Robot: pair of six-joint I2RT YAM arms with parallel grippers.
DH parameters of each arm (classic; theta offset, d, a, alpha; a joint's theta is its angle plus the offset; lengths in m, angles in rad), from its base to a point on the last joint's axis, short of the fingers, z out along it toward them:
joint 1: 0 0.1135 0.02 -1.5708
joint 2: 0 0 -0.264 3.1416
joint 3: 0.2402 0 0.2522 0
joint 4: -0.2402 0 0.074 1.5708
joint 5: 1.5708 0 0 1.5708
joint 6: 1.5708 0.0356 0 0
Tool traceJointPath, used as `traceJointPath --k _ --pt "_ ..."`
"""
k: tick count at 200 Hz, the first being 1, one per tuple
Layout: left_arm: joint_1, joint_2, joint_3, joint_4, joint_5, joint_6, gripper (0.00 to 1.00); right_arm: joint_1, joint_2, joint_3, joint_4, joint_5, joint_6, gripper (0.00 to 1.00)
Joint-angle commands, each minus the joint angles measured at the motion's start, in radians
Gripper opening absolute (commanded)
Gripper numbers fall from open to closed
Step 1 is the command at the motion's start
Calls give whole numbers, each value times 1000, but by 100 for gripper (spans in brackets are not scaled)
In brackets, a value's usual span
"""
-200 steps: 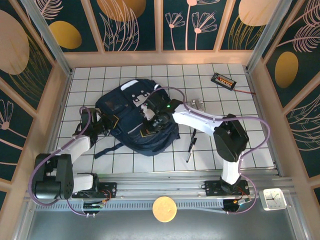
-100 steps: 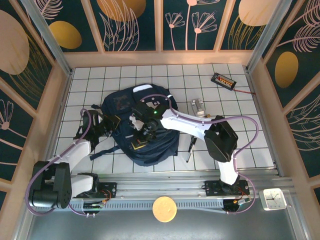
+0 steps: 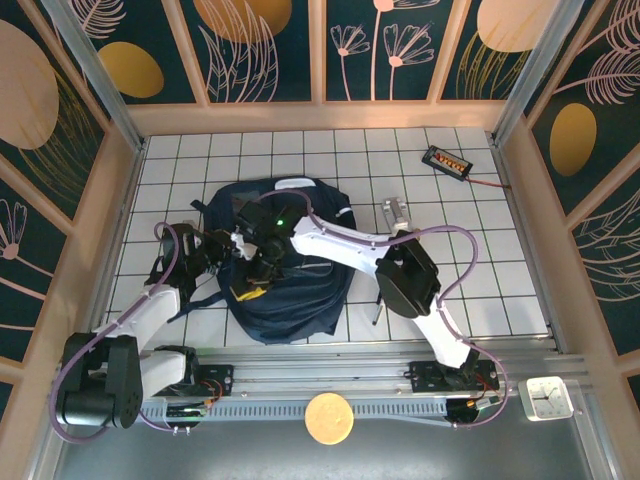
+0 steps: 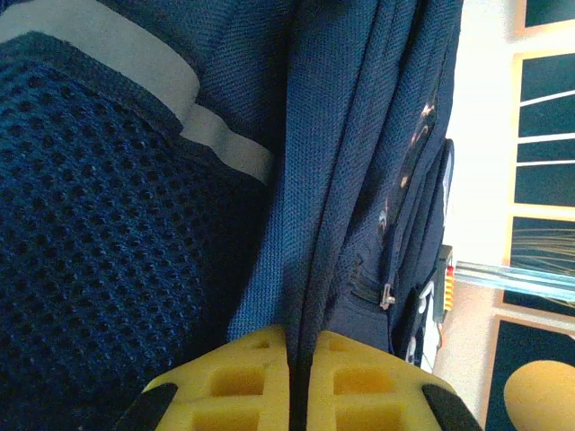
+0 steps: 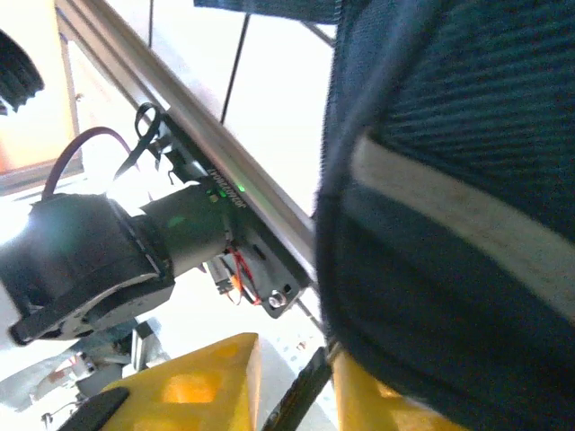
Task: Pack the student bag
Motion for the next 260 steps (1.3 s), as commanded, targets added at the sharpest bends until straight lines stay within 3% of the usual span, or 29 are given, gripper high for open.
traceJointPath --k 1,16,26,28,36,37,38,42,87,118,154,203,260 --pt "-24 -47 -5 9 107 -8 0 -4 -45 4 102 -12 -28 47" --pt "-23 -66 3 -32 108 31 5 -18 -125 -92 137 -12 -12 58" --pt "-21 -77 12 -56 111 65 15 -29 -188 -167 157 -19 -2 62" --pt "-21 -80 15 -63 110 74 21 -31 -199 -181 161 -18 0 62" --pt "-21 -90 33 -101 107 106 69 -42 -248 -242 174 -11 13 62" --pt "-21 -90 35 -106 106 110 84 -43 -253 -253 176 -10 15 62" --pt "-21 -91 38 -111 106 114 91 -44 -260 -261 179 -10 16 62" --pt "-20 -95 49 -129 107 133 98 -51 -285 -296 192 -6 25 62" --pt "-20 -118 238 -355 82 388 99 -168 -538 -697 336 29 122 66" --pt "-45 -105 364 -493 73 636 99 -292 -637 -820 365 79 133 66" --pt "-159 -51 473 -646 -16 861 99 -395 -650 -886 371 113 96 66" --pt "-296 -15 484 -674 -119 939 99 -415 -630 -923 426 130 111 66" --pt "-316 -19 471 -687 -139 974 99 -415 -649 -912 360 201 106 66"
